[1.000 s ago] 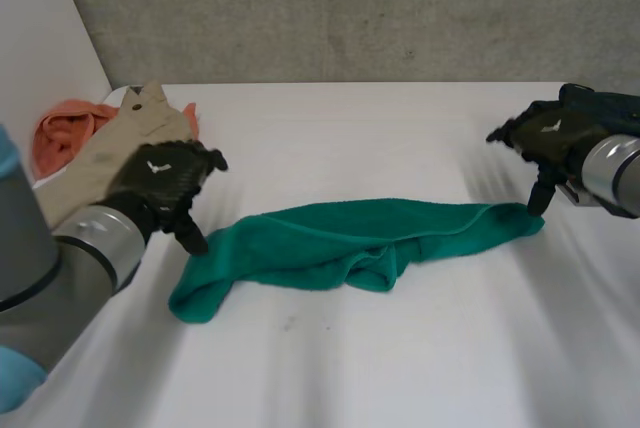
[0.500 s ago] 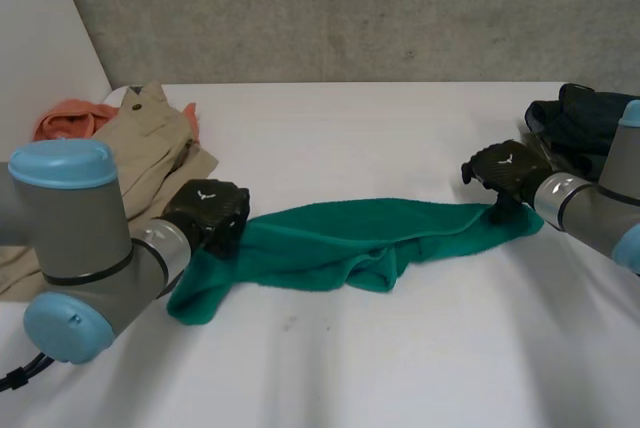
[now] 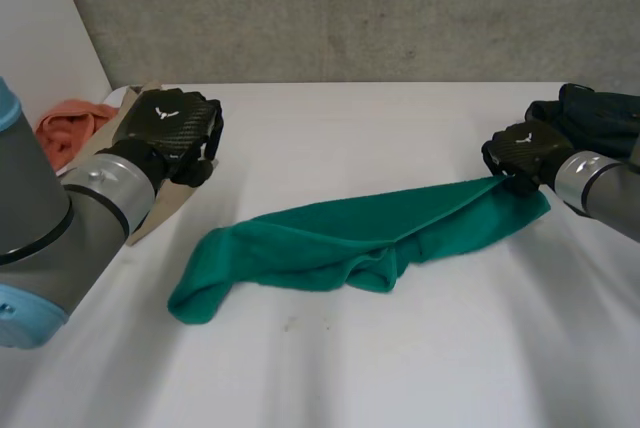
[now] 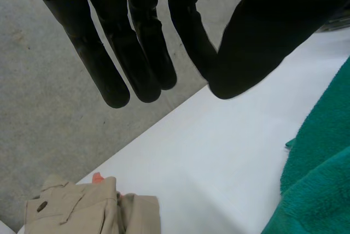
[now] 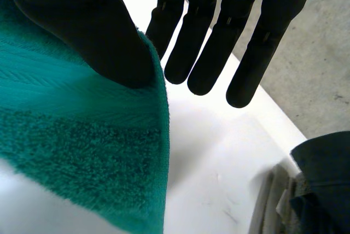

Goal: Fold the laundry.

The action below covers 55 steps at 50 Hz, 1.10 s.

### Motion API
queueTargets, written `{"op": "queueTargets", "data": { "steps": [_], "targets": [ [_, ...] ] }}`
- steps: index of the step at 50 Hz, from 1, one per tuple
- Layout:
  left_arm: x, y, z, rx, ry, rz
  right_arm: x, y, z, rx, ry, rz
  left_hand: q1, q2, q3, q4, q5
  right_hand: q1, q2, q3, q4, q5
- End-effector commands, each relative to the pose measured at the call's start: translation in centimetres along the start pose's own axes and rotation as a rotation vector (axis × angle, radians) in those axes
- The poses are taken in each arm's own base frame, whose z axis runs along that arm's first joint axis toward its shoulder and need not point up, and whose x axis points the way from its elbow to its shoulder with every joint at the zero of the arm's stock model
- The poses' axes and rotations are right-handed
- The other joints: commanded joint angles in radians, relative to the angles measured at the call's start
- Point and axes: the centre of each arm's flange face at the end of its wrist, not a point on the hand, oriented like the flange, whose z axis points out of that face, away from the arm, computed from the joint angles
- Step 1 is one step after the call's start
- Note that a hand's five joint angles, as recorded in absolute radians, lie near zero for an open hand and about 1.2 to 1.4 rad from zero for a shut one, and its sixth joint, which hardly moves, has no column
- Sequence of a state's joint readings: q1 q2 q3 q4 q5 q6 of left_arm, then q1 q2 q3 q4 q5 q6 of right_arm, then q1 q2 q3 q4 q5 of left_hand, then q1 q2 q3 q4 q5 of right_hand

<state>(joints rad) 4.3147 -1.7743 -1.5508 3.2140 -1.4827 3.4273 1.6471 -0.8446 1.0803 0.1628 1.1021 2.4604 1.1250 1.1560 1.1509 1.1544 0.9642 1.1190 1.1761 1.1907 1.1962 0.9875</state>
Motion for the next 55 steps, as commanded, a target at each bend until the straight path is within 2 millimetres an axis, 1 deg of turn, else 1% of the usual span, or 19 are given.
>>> {"op": "queueTargets", "data": {
  "steps": [1,6,14,18,22,24,26,27,29,30,34,37,41,43,45,48,51,52,55],
  "targets": [
    [1.2,3.7,0.5,-0.095,0.048,-0.006,-1.1,-0.8,-2.3,-0.024,-0.039,-0.003,-0.456,-0.487,-0.482,-0.486,-0.47,0.277,0.22,0.206,0.2,0.234],
    [1.8,8.1,2.2,-0.219,0.077,-0.026,-2.0,-0.9,-3.9,-0.037,-0.052,0.003,-0.541,-0.573,-0.567,-0.571,-0.555,0.277,0.22,0.206,0.2,0.234],
    [2.6,9.9,3.7,-0.247,0.128,-0.034,-2.2,-3.0,-6.1,-0.004,-0.034,-0.006,-0.521,-0.552,-0.547,-0.55,-0.535,0.277,0.22,0.206,0.2,0.234],
    [2.8,11.0,4.6,-0.263,0.138,-0.036,-1.8,-3.2,-6.6,-0.006,-0.013,-0.011,-0.29,-0.321,-0.316,-0.319,-0.303,0.277,0.22,0.206,0.2,0.234],
    [2.5,10.8,5.1,-0.254,0.125,-0.027,-1.5,-3.1,-6.7,-0.018,0.003,-0.018,0.27,0.238,0.244,0.24,0.256,0.277,0.22,0.206,0.2,0.234],
    [2.4,10.3,5.2,-0.242,0.118,-0.026,-1.3,-3.2,-6.7,-0.027,0.011,-0.022,0.271,0.24,0.245,0.242,0.258,0.277,0.22,0.206,0.2,0.234],
    [1.8,8.8,5.0,-0.205,0.102,-0.028,-1.0,-3.2,-6.8,-0.041,0.033,-0.031,0.271,0.24,0.245,0.242,0.258,0.277,0.22,0.206,0.2,0.234],
    [0.8,5.7,4.1,-0.136,0.076,-0.027,-0.5,-3.4,-7.0,-0.062,0.067,-0.046,0.271,0.24,0.245,0.242,0.258,0.277,0.22,0.206,0.2,0.234],
    [0.1,3.4,3.1,-0.091,0.059,-0.026,0.2,-4.0,-7.7,-0.079,0.119,-0.079,0.271,0.24,0.245,0.242,0.258,0.277,0.22,0.206,0.2,0.234],
    [-0.3,1.0,1.8,-0.043,0.051,-0.023,1.0,-5.1,-8.7,-0.092,0.177,-0.13,0.271,0.24,0.245,0.242,0.258,0.277,0.22,0.206,0.2,0.234],
    [-1.2,-3.3,-1.0,0.052,0.028,-0.03,2.2,-7.6,-11.2,-0.098,0.288,-0.238,0.271,0.24,0.245,0.242,0.258,0.277,0.22,0.206,0.2,0.234],
    [-1.8,-5.8,-2.8,0.119,0.013,-0.055,2.4,-9.2,-13.2,-0.108,0.33,-0.304,0.271,0.24,0.245,0.242,0.258,0.277,0.22,0.206,0.2,0.234],
    [-1.7,-5.9,-3.6,0.097,0.025,-0.069,1.7,-10.1,-15.1,-0.123,0.311,-0.323,0.271,0.24,0.245,0.242,0.258,0.277,0.22,0.206,0.2,0.234],
    [-1.6,-5.1,-3.1,0.065,0.033,-0.074,1.3,-9.9,-15.0,-0.132,0.289,-0.319,0.271,0.24,0.245,0.242,0.258,0.277,0.22,0.206,0.2,0.234],
    [-1.2,-2.9,-1.4,-0.008,0.049,-0.084,-0.1,-9.9,-14.0,-0.131,0.241,-0.332,0.271,0.24,0.245,0.242,0.258,0.277,0.22,0.206,0.2,0.234],
    [-1.3,-0.2,1.5,-0.084,0.051,-0.085,-1.8,-8.9,-11.3,-0.148,0.161,-0.332,0.271,0.24,0.245,0.242,0.258,0.277,0.22,0.206,0.2,0.234],
    [-1.6,1.3,4.0,-0.11,0.046,-0.055,-1.8,-8.4,-9.1,-0.154,0.165,-0.331,0.271,0.24,0.245,0.242,0.258,0.277,0.22,0.206,0.2,0.234],
    [-1.8,2.0,5.8,-0.108,0.045,-0.018,-1.4,-8.3,-7.6,-0.145,0.199,-0.334,0.271,0.24,0.245,0.242,0.258,0.277,0.22,0.206,0.2,0.234],
    [-2.1,1.7,8.6,-0.041,0.031,0.056,-0.2,-9.4,-5.1,-0.068,0.302,-0.346,0.271,0.24,0.245,0.242,0.258,0.277,0.22,0.206,0.2,0.234]
  ]
}}
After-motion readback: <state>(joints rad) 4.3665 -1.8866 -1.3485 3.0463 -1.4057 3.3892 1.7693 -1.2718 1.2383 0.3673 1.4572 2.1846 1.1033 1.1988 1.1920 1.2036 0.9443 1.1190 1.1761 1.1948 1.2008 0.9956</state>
